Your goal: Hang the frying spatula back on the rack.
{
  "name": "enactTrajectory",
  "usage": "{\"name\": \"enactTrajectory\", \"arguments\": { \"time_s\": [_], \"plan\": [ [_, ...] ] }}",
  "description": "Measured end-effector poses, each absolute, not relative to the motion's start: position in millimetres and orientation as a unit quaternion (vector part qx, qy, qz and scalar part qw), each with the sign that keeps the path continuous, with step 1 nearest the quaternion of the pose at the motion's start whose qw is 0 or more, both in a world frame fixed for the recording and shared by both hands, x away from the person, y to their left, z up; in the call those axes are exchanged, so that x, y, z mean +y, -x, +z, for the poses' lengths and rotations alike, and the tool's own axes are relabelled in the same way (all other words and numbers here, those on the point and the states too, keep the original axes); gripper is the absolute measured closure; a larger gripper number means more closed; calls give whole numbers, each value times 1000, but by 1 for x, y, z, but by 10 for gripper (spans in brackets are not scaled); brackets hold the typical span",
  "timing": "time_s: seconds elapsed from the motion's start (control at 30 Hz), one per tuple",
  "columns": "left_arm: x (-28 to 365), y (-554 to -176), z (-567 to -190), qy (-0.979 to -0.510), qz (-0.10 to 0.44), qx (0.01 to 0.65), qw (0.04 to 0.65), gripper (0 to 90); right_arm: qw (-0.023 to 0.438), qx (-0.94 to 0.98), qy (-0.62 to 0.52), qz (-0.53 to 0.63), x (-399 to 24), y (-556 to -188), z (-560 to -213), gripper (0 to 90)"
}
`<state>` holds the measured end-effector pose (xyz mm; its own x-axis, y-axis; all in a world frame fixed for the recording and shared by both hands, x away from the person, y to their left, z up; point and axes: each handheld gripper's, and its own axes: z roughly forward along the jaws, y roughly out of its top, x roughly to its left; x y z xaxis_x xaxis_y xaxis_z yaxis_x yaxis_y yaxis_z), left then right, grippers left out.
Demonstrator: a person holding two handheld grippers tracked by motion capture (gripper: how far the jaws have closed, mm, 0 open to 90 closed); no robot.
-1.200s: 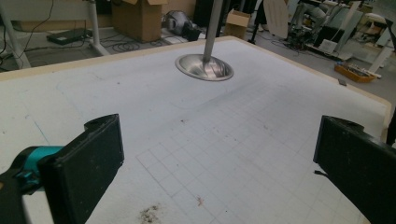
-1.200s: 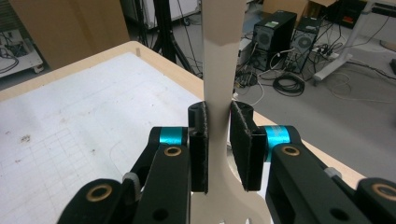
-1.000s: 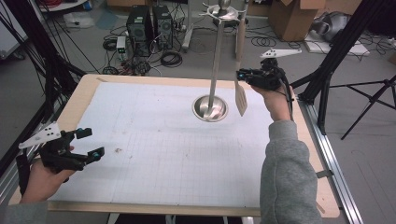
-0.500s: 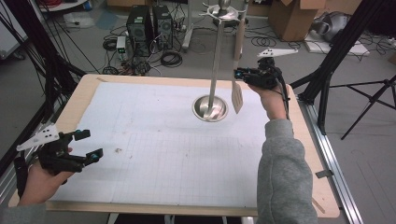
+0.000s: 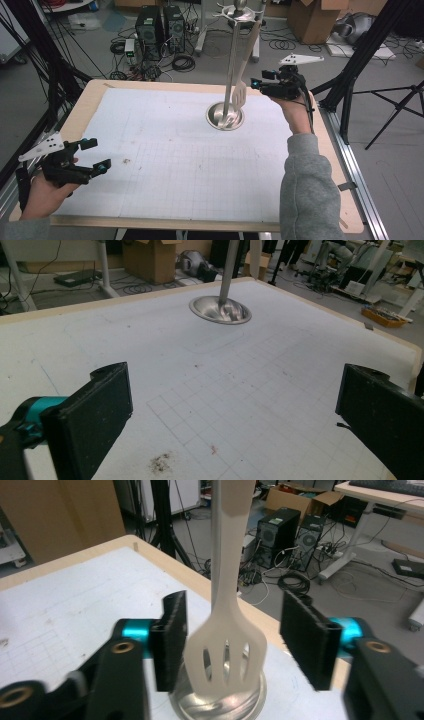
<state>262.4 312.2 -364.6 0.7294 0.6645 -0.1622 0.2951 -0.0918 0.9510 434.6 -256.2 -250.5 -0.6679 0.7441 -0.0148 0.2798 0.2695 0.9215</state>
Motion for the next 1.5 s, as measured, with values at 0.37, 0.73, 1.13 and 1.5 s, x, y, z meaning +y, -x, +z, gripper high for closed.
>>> {"name": "enactTrajectory", "arguments": {
  "time_s": [0.37, 0.73, 1.13, 1.5],
  "plan": [
    [308, -267, -365, -722, 155, 328, 589, 21, 241, 758, -331, 507, -253, -419, -244, 228],
    [304, -272, -365, -717, 157, 328, 595, 21, 232, 756, -327, 518, -257, -403, -265, 223],
    [299, -280, -368, -712, 161, 328, 600, 21, 218, 752, -312, 538, -270, -376, -281, 203],
    [287, -288, -368, -709, 167, 316, 608, 21, 197, 748, -306, 555, -284, -351, -305, 182]
  ]
}}
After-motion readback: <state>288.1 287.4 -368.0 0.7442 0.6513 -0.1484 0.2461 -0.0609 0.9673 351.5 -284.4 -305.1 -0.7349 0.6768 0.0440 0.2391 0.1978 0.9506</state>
